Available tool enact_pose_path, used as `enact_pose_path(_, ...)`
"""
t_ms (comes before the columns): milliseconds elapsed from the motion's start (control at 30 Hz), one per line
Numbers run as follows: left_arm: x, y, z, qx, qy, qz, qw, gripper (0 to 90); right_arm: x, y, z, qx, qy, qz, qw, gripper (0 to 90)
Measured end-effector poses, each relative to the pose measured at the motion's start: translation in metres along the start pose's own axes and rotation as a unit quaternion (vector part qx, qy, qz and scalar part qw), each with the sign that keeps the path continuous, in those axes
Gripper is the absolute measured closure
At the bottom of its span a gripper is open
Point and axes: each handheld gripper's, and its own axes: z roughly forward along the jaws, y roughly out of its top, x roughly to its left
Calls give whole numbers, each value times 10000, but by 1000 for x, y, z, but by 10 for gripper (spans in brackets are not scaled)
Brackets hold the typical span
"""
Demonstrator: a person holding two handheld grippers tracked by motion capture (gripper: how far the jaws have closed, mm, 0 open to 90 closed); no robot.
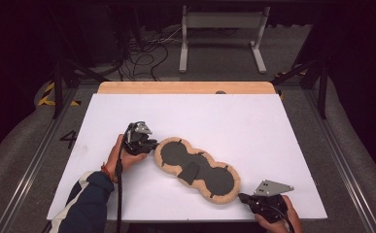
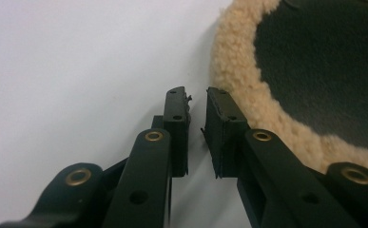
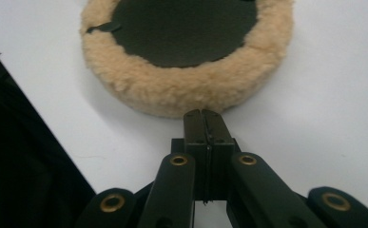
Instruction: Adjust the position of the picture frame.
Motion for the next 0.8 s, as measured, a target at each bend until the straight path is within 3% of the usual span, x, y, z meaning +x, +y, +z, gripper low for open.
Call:
enact_pose_path(100, 1, 3, 6, -123, 15, -98, 9999, 811, 3, 2, 3, 15, -34, -37, 10000, 900)
enact_pose_path(233, 4, 3, 8, -89, -70, -103, 9999, 828, 1, 3, 5, -11, -39, 50, 10000, 900)
enact_pose_path(300, 5, 1, 6, -63, -121, -104, 9999, 837, -2, 4, 7, -58, -150, 190, 9997, 900)
enact_pose_path(567, 4, -9, -3, -36, -214, -5, 9998, 881, -11, 9, 12, -92, -333, 348, 9988, 900)
enact_pose_path(633, 3, -12, -6, -11, -192, 99, 9998, 888, -12, 10, 13, -102, -342, 375, 9987, 900)
enact_pose_path(800, 0, -19, -12, 10, -205, 56, 9998, 896, -18, 14, 16, -93, -429, 408, 9982, 900)
